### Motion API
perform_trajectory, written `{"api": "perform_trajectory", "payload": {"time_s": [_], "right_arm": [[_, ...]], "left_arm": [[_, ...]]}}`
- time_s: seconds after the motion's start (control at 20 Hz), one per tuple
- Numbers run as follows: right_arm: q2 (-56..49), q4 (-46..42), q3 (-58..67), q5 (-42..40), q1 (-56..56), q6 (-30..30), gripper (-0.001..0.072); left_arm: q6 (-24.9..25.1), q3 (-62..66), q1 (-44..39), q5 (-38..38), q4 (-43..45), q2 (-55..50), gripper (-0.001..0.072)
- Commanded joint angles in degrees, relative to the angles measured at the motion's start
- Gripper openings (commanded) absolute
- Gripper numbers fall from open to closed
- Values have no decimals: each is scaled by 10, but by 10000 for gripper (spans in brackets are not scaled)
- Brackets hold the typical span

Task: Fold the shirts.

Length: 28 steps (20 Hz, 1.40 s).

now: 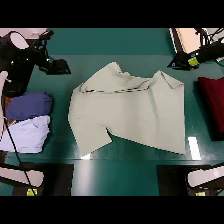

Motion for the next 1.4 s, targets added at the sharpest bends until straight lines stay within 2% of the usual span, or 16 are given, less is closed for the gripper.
{"api": "perform_trajectory", "payload": {"time_s": [0.0,0.35,0.6,0.75,0.9,0.95,1.0,1.05,1.15,1.2,1.3,1.35], "right_arm": [[56,39,-83,22,-28,-25,368],[247,41,-354,-2,-56,-38,367],[330,41,-435,-39,-56,-38,367],[351,41,-443,-37,-56,-38,367],[367,41,-443,-45,-56,-38,367],[370,41,-443,-44,-56,-38,367],[372,41,-443,-43,-56,-37,367],[372,40,-443,-41,-56,-34,367],[372,41,-443,-40,-56,-32,367],[372,40,-443,-40,-56,-32,367],[372,40,-443,-39,-56,-28,367],[372,40,-443,-39,-56,-26,367]], "left_arm": [[8,-70,40,-44,0,46,549],[43,-424,62,37,-28,195,549],[69,-508,60,106,-89,197,549],[73,-531,60,138,-117,197,548],[75,-546,60,140,-135,197,548],[85,-546,60,140,-146,197,503],[92,-546,60,139,-156,197,397],[101,-546,60,140,-169,197,374],[103,-546,60,142,-181,197,374],[103,-546,60,142,-181,197,346],[111,-546,60,142,-182,197,124],[117,-546,60,143,-187,197,115]]}}
